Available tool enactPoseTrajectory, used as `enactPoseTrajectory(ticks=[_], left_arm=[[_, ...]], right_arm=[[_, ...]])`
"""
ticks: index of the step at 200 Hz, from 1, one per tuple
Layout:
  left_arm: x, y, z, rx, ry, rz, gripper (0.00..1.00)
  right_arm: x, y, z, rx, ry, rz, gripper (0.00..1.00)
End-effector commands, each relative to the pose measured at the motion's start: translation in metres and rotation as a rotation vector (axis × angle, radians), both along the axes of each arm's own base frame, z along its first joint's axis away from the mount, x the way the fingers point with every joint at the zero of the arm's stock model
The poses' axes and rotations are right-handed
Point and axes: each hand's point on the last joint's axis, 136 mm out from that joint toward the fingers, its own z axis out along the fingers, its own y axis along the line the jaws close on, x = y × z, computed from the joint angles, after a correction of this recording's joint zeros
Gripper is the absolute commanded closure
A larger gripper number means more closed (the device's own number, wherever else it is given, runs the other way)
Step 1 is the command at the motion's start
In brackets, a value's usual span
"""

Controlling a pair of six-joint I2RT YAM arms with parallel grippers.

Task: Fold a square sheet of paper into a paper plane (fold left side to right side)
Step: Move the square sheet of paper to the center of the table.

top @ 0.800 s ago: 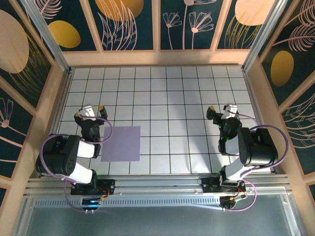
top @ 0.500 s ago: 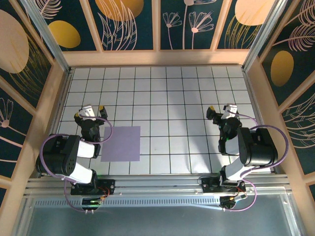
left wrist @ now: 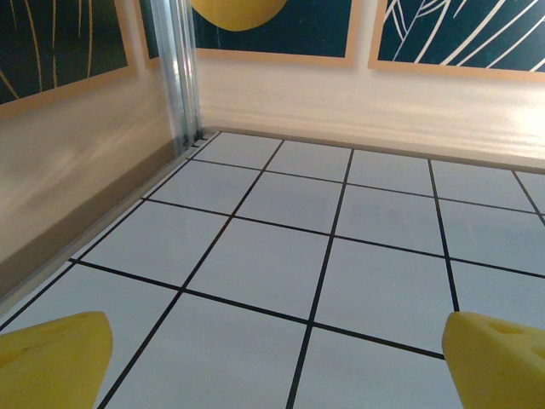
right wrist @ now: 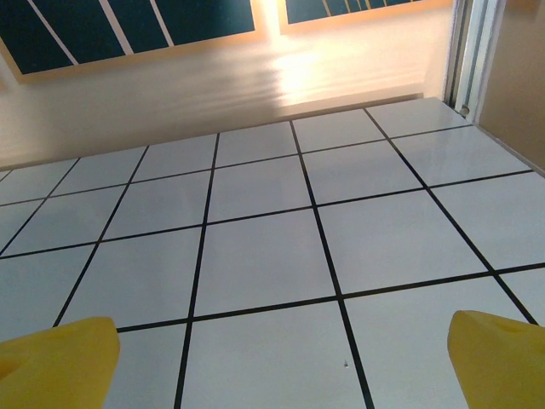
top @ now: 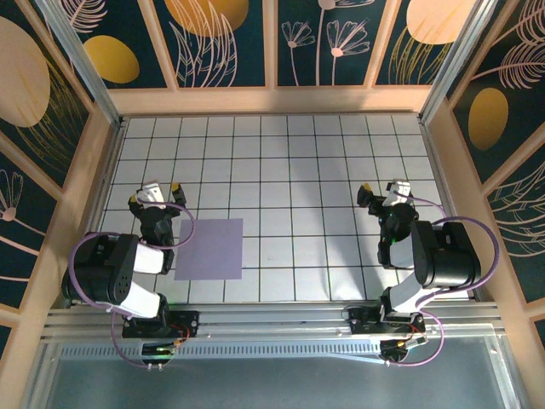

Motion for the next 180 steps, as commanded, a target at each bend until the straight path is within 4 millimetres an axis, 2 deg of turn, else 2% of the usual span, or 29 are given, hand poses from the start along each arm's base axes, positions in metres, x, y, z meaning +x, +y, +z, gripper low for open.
enactPoseTrajectory(ticks=[1, 88, 108, 138, 155, 180], left_arm=[[0.006, 0.002, 0.015, 0.007, -0.054, 0.009, 0.01], [0.005, 0.003, 0.014, 0.007, -0.054, 0.01, 0.01], [0.003, 0.004, 0.022, 0.004, -0.06, 0.022, 0.01], [0.0, 0.003, 0.058, 0.003, -0.077, 0.013, 0.01], [-0.002, 0.007, 0.083, -0.066, -0.083, 0.04, 0.01], [-0.004, 0.002, 0.09, -0.222, 0.045, 0.043, 0.01]], right_arm=[[0.006, -0.002, 0.014, -0.018, -0.053, -0.009, 0.01], [0.006, -0.002, 0.015, -0.01, -0.055, -0.004, 0.01], [0.004, -0.002, 0.021, -0.008, -0.068, -0.005, 0.01], [-0.002, -0.006, 0.04, 0.001, -0.076, -0.028, 0.01], [-0.004, -0.003, 0.05, 0.038, -0.058, -0.018, 0.01], [-0.01, 0.0, 0.06, 0.13, -0.011, -0.016, 0.01]])
